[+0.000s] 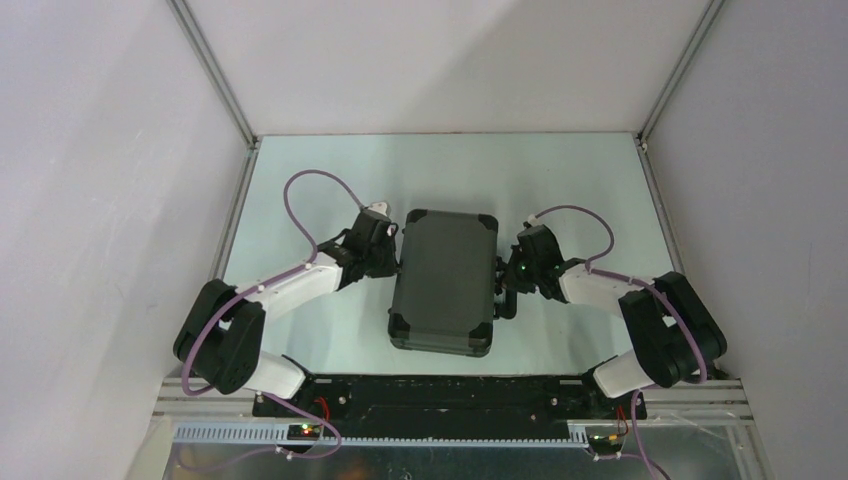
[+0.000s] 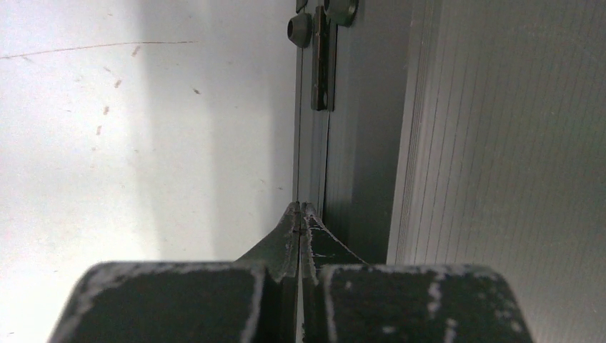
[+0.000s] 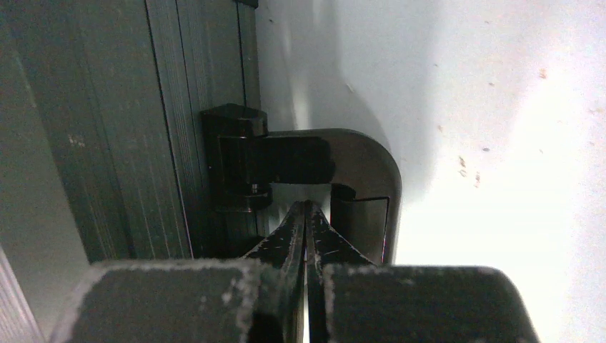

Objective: Pack up texas hold em set

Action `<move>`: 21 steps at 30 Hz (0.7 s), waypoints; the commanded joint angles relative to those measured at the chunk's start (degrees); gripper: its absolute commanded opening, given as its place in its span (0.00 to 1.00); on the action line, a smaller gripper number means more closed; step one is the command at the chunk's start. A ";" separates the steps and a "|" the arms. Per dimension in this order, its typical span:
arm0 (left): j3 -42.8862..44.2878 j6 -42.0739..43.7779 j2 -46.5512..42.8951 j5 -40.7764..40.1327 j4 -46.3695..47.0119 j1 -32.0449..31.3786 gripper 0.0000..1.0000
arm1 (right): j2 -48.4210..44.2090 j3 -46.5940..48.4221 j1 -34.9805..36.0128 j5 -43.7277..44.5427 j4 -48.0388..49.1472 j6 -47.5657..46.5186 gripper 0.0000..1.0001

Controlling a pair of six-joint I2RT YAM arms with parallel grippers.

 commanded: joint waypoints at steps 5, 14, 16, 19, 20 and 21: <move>0.45 -1.72 0.53 7.41 5.08 -1.75 0.00 | 6.58 -1.07 6.28 -21.13 12.73 7.58 0.00; 1.59 -1.64 1.75 8.50 5.11 -2.02 0.00 | 9.58 -1.12 7.69 -23.40 16.05 8.53 0.00; 1.94 -1.60 2.03 8.67 5.04 -2.18 0.00 | 10.22 -1.12 8.00 -25.95 17.91 8.70 0.00; 2.49 -1.36 2.21 8.95 5.10 -2.30 0.00 | 10.70 -1.08 9.32 -26.17 18.82 7.74 0.00; 2.58 -1.35 2.34 9.09 5.05 -2.30 0.00 | 10.67 -0.92 9.73 -24.94 17.71 7.22 0.00; 2.82 -1.32 2.46 9.12 5.09 -2.30 0.00 | 10.47 -0.48 10.60 -24.04 15.52 6.06 0.00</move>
